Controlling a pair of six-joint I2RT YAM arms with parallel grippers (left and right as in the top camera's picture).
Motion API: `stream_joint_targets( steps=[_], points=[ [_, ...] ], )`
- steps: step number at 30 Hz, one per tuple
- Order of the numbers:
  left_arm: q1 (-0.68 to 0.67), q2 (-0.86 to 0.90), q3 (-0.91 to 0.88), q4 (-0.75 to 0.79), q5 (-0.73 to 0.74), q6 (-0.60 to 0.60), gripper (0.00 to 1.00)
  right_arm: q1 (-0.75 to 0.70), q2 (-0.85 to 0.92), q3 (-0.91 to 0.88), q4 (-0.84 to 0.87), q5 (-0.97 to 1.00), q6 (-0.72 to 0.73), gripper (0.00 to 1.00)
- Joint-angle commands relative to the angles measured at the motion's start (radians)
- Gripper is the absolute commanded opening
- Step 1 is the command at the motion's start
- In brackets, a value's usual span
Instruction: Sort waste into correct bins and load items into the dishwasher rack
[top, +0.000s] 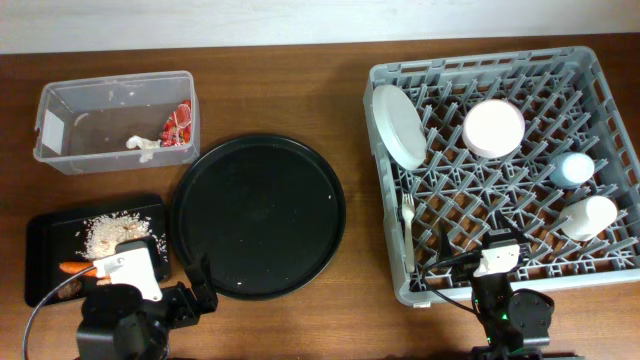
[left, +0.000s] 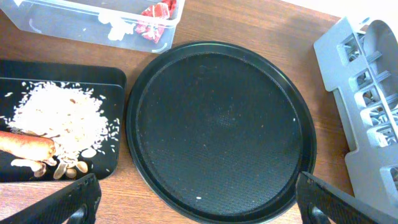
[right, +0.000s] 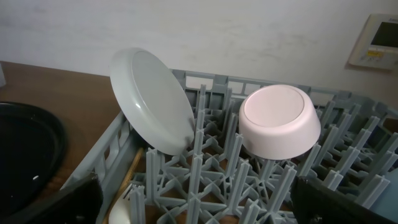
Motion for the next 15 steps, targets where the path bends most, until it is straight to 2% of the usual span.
stream_joint_targets(
  steps=[1,6,9,12,15],
  points=[
    [0.004,-0.004,-0.005,0.002,-0.007,-0.011,0.99,0.006,-0.010,-0.006,-0.004,0.010,0.000,0.99],
    [0.004,-0.014,-0.022,-0.011,-0.105,-0.010,0.99,0.006,-0.010,-0.006,-0.004,0.010,0.000,0.99],
    [0.010,-0.059,-0.097,0.019,-0.165,-0.009,0.99,0.006,-0.010,-0.006,-0.005,0.010,0.000,0.99],
    [0.021,-0.146,-0.216,0.116,-0.177,-0.002,0.99,0.006,-0.010,-0.006,-0.005,0.010,0.000,0.99],
    [0.045,-0.290,-0.412,0.299,-0.172,-0.002,0.99,0.006,-0.010,-0.006,-0.005,0.010,0.000,0.99]
  ],
)
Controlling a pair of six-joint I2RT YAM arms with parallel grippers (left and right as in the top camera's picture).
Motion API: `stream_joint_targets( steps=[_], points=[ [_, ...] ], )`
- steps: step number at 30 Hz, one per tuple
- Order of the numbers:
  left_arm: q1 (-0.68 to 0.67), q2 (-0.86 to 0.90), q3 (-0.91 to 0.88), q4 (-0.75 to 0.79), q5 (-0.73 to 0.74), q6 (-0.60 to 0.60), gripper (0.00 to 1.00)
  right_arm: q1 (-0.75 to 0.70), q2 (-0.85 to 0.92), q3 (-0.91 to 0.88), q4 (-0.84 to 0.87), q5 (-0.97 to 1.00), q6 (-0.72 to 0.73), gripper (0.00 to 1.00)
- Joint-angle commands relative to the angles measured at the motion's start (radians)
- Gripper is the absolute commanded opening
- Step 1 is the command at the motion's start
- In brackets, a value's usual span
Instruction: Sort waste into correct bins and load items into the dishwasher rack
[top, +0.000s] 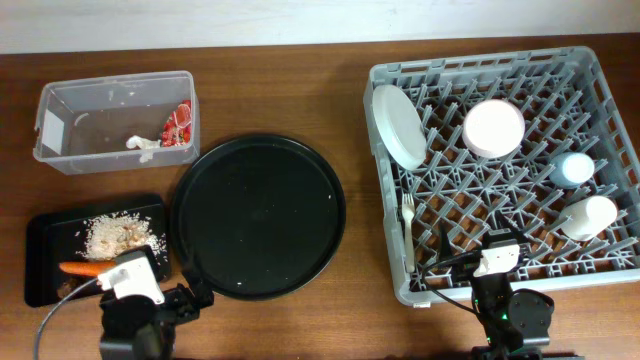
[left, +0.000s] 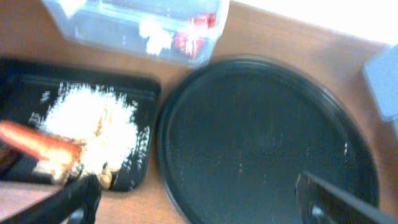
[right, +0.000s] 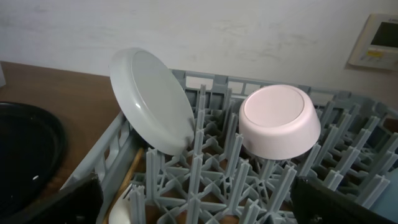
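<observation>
The grey dishwasher rack (top: 385, 75) on the right holds a white plate (top: 399, 124), a white bowl (top: 493, 128), two cups (top: 575, 168) and a fork (top: 408, 212). At the far left, a clear bin (top: 115, 120) contains a red wrapper and crumpled paper. A small black tray (top: 45, 230) carries rice (left: 93, 124) and a carrot (left: 37, 142). The round black tray (top: 260, 215) is bare. My left gripper (left: 199, 208) is open low at the near edge, between the two trays. My right gripper (right: 196, 208) is open at the rack's near edge.
Brown wooden table (top: 300, 90) under everything. A cable runs from the left arm at the front left. The rack's near wall (top: 500, 285) stands right in front of the right arm.
My left arm has drawn back toward the near edge and a little right; its view now takes in more of the rice tray and the bin. The right arm has not moved.
</observation>
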Motion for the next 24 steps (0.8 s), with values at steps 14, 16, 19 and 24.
stream_joint_targets(
  steps=[14,16,19,24],
  points=[
    [0.033,-0.277,-0.621,0.900,0.064,0.219,0.99,0.006,-0.010,-0.006,-0.005,0.009,0.000,0.99],
    [0.033,-0.277,-0.621,0.901,0.069,0.266,0.99,0.006,-0.010,-0.006,-0.005,0.009,0.000,0.99],
    [0.033,-0.277,-0.621,0.838,0.058,0.290,0.99,0.006,-0.010,-0.006,-0.005,0.009,0.000,0.99],
    [0.032,-0.277,-0.621,0.839,0.076,0.290,0.99,0.006,-0.010,-0.006,-0.005,0.009,0.000,0.99]
  ],
)
